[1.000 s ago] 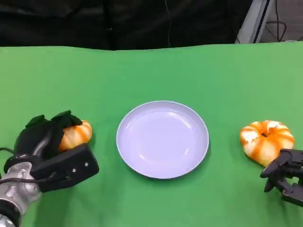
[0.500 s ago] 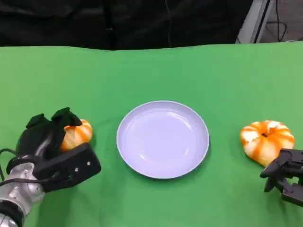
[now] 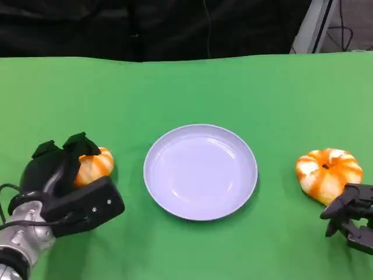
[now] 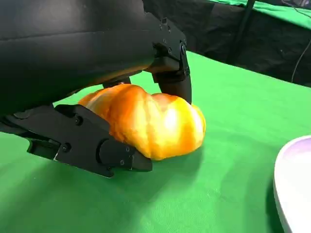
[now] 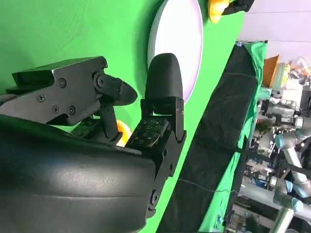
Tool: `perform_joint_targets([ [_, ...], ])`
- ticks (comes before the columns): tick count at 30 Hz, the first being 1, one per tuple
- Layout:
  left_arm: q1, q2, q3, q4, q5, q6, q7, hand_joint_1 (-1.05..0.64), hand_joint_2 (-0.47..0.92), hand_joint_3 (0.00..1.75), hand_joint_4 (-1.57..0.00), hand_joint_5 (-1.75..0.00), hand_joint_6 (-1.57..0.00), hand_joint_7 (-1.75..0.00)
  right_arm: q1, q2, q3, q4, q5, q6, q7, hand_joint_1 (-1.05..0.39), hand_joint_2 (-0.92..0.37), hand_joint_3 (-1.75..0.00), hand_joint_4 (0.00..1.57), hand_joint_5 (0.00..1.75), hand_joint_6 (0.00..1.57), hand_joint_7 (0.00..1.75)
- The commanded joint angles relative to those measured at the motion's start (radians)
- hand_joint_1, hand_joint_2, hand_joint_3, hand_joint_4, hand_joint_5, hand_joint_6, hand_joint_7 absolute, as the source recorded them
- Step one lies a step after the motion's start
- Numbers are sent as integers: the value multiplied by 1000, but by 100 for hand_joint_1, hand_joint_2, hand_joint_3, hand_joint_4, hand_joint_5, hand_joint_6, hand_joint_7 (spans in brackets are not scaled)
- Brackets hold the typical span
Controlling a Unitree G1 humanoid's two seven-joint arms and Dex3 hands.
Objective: Grasp the bread from the table and place it into the plate.
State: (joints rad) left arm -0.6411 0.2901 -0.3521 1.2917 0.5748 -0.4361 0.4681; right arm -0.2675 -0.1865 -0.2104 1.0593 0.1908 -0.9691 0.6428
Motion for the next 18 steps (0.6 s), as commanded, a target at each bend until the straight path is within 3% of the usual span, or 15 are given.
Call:
perform_joint_targets([
  [1, 23, 8, -8, 15, 3, 8, -2, -7, 92, 29, -20, -175, -28, -148, 9, -15, -3, -5, 6, -2, -5, 10, -83, -63, 89, 137, 94, 96],
  [14, 22, 10, -11, 9, 4, -3, 7, -7, 92, 32, -20, -175, -28, -147, 5, -12, -5, -1, 13, -7, 6, 10, -82, -66, 89, 138, 96, 94],
  [18, 19, 16, -10, -4, 3, -16, 11, -12, 92, 43, -19, -175, -27, -148, 7, -12, -5, -3, 10, -3, -1, 11, -81, -67, 89, 138, 96, 95],
])
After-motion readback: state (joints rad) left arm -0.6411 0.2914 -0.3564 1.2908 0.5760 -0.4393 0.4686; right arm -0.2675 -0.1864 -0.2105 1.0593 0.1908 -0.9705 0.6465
